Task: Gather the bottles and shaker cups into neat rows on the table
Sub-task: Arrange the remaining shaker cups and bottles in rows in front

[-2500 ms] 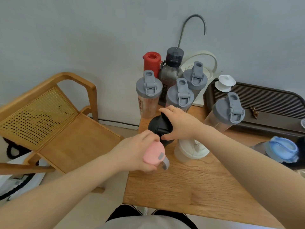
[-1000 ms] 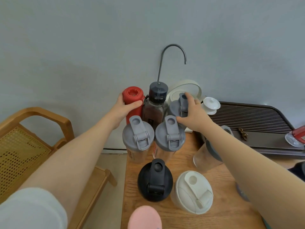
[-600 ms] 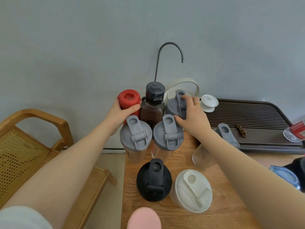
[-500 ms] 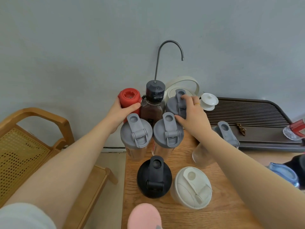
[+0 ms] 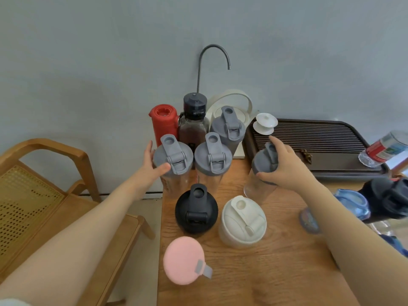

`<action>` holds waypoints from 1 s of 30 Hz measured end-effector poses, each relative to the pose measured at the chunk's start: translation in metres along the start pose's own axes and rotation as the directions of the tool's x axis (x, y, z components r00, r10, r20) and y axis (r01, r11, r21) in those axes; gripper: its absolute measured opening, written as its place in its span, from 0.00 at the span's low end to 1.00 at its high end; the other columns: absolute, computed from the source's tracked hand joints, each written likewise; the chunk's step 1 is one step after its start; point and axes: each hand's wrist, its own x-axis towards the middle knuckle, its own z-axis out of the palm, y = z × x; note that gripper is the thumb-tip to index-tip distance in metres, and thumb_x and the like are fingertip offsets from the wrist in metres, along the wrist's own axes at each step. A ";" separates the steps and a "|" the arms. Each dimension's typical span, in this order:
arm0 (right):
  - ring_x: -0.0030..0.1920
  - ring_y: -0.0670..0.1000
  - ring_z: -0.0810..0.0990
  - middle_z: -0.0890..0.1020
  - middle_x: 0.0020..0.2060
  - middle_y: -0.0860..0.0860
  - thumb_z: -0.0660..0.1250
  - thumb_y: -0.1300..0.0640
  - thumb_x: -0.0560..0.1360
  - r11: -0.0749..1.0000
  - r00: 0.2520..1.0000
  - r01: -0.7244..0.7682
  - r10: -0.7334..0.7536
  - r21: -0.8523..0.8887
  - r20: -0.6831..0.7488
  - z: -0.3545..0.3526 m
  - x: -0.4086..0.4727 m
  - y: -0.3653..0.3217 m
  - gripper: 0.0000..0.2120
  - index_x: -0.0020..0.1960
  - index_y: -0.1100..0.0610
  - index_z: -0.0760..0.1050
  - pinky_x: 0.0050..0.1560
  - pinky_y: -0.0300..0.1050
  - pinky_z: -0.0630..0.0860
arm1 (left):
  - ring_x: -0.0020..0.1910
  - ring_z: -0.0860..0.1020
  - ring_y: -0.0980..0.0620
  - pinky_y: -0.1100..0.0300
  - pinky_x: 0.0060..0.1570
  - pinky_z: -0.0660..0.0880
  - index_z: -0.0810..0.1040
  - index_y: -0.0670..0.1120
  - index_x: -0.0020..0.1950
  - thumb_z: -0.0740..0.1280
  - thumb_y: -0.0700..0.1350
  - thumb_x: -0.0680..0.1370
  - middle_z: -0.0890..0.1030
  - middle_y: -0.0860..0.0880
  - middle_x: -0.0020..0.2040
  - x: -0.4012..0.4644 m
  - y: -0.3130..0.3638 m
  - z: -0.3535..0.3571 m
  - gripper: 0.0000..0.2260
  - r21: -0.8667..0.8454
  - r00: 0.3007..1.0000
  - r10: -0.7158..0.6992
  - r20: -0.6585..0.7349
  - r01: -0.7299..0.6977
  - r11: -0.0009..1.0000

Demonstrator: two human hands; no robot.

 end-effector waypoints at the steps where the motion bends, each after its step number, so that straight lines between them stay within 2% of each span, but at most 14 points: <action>1: 0.67 0.60 0.67 0.63 0.70 0.56 0.75 0.49 0.65 1.000 1.000 0.009 -0.009 0.012 -0.019 0.004 0.003 -0.007 0.48 0.75 0.48 0.48 0.63 0.55 0.69 | 0.69 0.61 0.51 0.54 0.66 0.60 0.36 0.55 0.74 0.70 0.44 0.71 0.54 0.46 0.76 -0.002 -0.004 0.002 0.47 0.025 1.000 -0.007 0.008 0.007 1.000; 2: 0.66 0.60 0.68 0.63 0.70 0.56 0.74 0.49 0.66 0.999 0.999 0.016 -0.015 0.031 -0.039 0.009 0.005 -0.014 0.47 0.75 0.48 0.48 0.62 0.55 0.70 | 0.67 0.62 0.53 0.55 0.64 0.61 0.35 0.55 0.74 0.70 0.39 0.71 0.55 0.46 0.75 -0.004 -0.006 0.005 0.48 0.042 1.000 -0.007 0.007 0.007 0.999; 4: 0.65 0.60 0.69 0.64 0.69 0.56 0.73 0.47 0.66 0.997 0.996 0.021 -0.015 0.069 -0.090 0.021 0.007 -0.027 0.46 0.75 0.47 0.49 0.60 0.56 0.72 | 0.67 0.63 0.53 0.56 0.64 0.63 0.35 0.53 0.74 0.71 0.36 0.70 0.57 0.48 0.75 -0.006 -0.008 0.009 0.50 0.077 1.000 0.017 -0.018 -0.015 0.997; 8: 0.64 0.62 0.69 0.64 0.69 0.55 0.71 0.44 0.67 0.998 0.986 0.007 0.005 0.067 -0.169 0.036 0.011 -0.038 0.44 0.75 0.47 0.49 0.57 0.60 0.74 | 0.63 0.67 0.55 0.62 0.60 0.66 0.48 0.49 0.74 0.73 0.34 0.68 0.66 0.52 0.65 -0.010 -0.008 0.014 0.44 0.124 0.992 0.099 -0.073 -0.089 0.988; 12: 0.63 0.65 0.70 0.64 0.69 0.57 0.69 0.42 0.68 0.999 0.978 -0.017 0.023 0.028 -0.207 0.037 0.016 -0.036 0.44 0.75 0.48 0.48 0.57 0.60 0.74 | 0.59 0.67 0.58 0.65 0.57 0.65 0.52 0.47 0.72 0.73 0.36 0.69 0.66 0.54 0.60 -0.010 -0.006 0.022 0.40 0.141 0.986 0.099 -0.131 -0.080 0.987; 15: 0.65 0.65 0.69 0.63 0.71 0.58 0.69 0.41 0.69 0.999 0.987 0.030 -0.033 -0.023 -0.159 0.033 0.016 -0.033 0.45 0.76 0.50 0.47 0.61 0.60 0.71 | 0.60 0.66 0.58 0.66 0.56 0.66 0.51 0.47 0.73 0.73 0.36 0.69 0.66 0.53 0.62 -0.008 -0.006 0.025 0.40 0.123 0.984 0.094 -0.151 -0.076 0.990; 18: 0.70 0.61 0.64 0.60 0.73 0.58 0.68 0.40 0.70 0.997 0.993 0.066 -0.062 0.040 -0.101 0.030 0.013 -0.030 0.45 0.76 0.53 0.46 0.67 0.60 0.66 | 0.65 0.66 0.53 0.65 0.58 0.64 0.48 0.47 0.74 0.72 0.38 0.70 0.64 0.49 0.70 -0.010 -0.006 0.026 0.42 0.151 0.989 0.077 -0.129 -0.057 0.987; 21: 0.71 0.58 0.62 0.64 0.71 0.58 0.66 0.43 0.72 0.978 0.945 0.206 -0.194 0.019 -0.263 0.023 0.000 -0.028 0.38 0.74 0.59 0.57 0.71 0.55 0.62 | 0.71 0.62 0.47 0.59 0.61 0.63 0.46 0.46 0.74 0.73 0.44 0.70 0.60 0.45 0.74 -0.017 -0.006 0.027 0.43 0.253 0.984 0.004 -0.178 0.042 0.967; 23: 0.65 0.57 0.69 0.73 0.64 0.57 0.64 0.47 0.72 0.915 0.853 0.397 -0.395 -0.069 -0.340 0.016 -0.017 -0.027 0.28 0.67 0.60 0.67 0.66 0.49 0.66 | 0.68 0.66 0.43 0.51 0.63 0.67 0.53 0.44 0.74 0.73 0.53 0.69 0.64 0.42 0.72 -0.026 -0.005 0.025 0.41 0.307 0.947 -0.134 -0.292 0.226 0.925; 24: 0.59 0.56 0.73 0.76 0.57 0.55 0.63 0.49 0.72 0.876 0.827 0.473 -0.478 -0.092 -0.297 0.013 -0.026 -0.026 0.22 0.62 0.60 0.71 0.62 0.49 0.70 | 0.65 0.70 0.42 0.50 0.60 0.71 0.59 0.43 0.72 0.71 0.58 0.68 0.67 0.41 0.69 -0.032 -0.005 0.023 0.39 0.347 0.925 -0.221 -0.309 0.326 0.879; 26: 0.49 0.50 0.76 0.76 0.48 0.47 0.66 0.53 0.73 0.831 0.831 0.552 -0.555 -0.061 -0.045 0.011 -0.043 -0.027 0.15 0.58 0.57 0.74 0.53 0.52 0.76 | 0.55 0.76 0.45 0.55 0.48 0.76 0.68 0.41 0.66 0.68 0.63 0.69 0.75 0.42 0.61 -0.049 0.001 0.024 0.35 0.505 0.907 -0.362 -0.218 0.422 0.753; 27: 0.50 0.49 0.77 0.75 0.49 0.45 0.67 0.53 0.73 0.825 0.826 0.560 -0.551 -0.071 0.117 0.013 -0.049 -0.028 0.15 0.59 0.55 0.73 0.52 0.51 0.76 | 0.51 0.78 0.46 0.59 0.44 0.76 0.71 0.41 0.62 0.66 0.64 0.69 0.77 0.43 0.56 -0.055 0.004 0.026 0.32 0.590 0.911 -0.383 -0.155 0.396 0.703; 28: 0.54 0.49 0.76 0.73 0.54 0.45 0.67 0.50 0.73 0.824 0.813 0.557 -0.514 -0.107 0.275 0.016 -0.055 -0.030 0.20 0.63 0.53 0.71 0.55 0.50 0.74 | 0.50 0.78 0.45 0.60 0.43 0.75 0.73 0.42 0.59 0.64 0.65 0.70 0.77 0.44 0.53 -0.060 0.007 0.028 0.29 0.659 0.926 -0.362 -0.105 0.338 0.672; 30: 0.64 0.48 0.69 0.63 0.68 0.46 0.69 0.44 0.70 0.846 0.774 0.508 -0.365 -0.162 0.517 0.021 -0.060 -0.032 0.36 0.73 0.47 0.57 0.63 0.46 0.69 | 0.55 0.77 0.46 0.57 0.49 0.73 0.72 0.45 0.58 0.63 0.65 0.70 0.77 0.45 0.57 -0.065 0.014 0.035 0.27 0.743 0.968 -0.248 -0.031 0.188 0.642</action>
